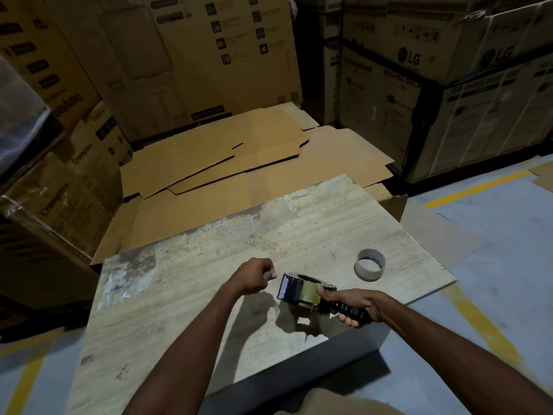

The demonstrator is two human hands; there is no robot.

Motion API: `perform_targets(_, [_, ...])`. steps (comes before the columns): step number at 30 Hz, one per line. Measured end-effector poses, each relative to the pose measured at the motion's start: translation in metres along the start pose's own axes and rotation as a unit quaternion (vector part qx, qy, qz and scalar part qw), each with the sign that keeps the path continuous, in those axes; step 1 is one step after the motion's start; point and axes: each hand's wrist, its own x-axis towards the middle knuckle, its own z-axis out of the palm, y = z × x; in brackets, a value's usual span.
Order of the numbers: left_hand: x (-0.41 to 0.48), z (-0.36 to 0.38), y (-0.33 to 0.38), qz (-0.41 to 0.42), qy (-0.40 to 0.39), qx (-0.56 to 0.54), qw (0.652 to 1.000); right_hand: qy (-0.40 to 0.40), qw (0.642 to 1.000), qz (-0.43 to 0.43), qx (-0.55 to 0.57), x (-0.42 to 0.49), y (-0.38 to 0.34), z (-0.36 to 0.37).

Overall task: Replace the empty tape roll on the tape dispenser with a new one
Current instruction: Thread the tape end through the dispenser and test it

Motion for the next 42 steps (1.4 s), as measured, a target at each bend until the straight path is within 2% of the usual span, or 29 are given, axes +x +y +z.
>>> perform_targets(5, [0.001,0.017,0.000,0.015,-0.006,-0.065,0.998,-0.013,1.000,0.000,-0.022,0.001,0.007,-0.005])
perform_targets(10, [0.001,0.022,0.002,0.006,0.110,-0.136,0.985,-0.030,0.999,0.006,0.009,0.002,0.009,-0.007])
perform_targets(13, [0.003,0.021,-0.006,0.008,0.115,-0.166,0.979,-0.029,0.999,0.006,0.017,0.004,0.009,-0.008])
perform_targets(21, [0.010,0.013,-0.021,-0.023,0.123,-0.156,0.980,-0.025,1.000,0.002,0.018,0.004,-0.001,0.001])
perform_targets(25, [0.004,0.012,-0.018,-0.028,0.191,-0.106,0.975,-0.025,0.999,0.002,0.024,0.001,0.003,0.002])
perform_targets(29, [-0.012,0.012,-0.003,0.053,0.316,-0.036,0.946,-0.016,0.999,0.007,0.045,0.001,-0.001,0.006])
perform_targets(32, [-0.034,0.014,0.015,0.140,0.353,0.006,0.925,-0.009,0.998,0.007,0.065,0.000,-0.005,0.011])
perform_targets(37, [-0.059,0.032,0.042,0.190,0.301,0.034,0.934,-0.005,0.998,0.000,0.068,-0.002,-0.010,0.019])
perform_targets(42, [-0.056,0.040,0.049,0.161,0.261,0.049,0.950,0.001,0.999,-0.007,0.051,-0.004,-0.015,0.025])
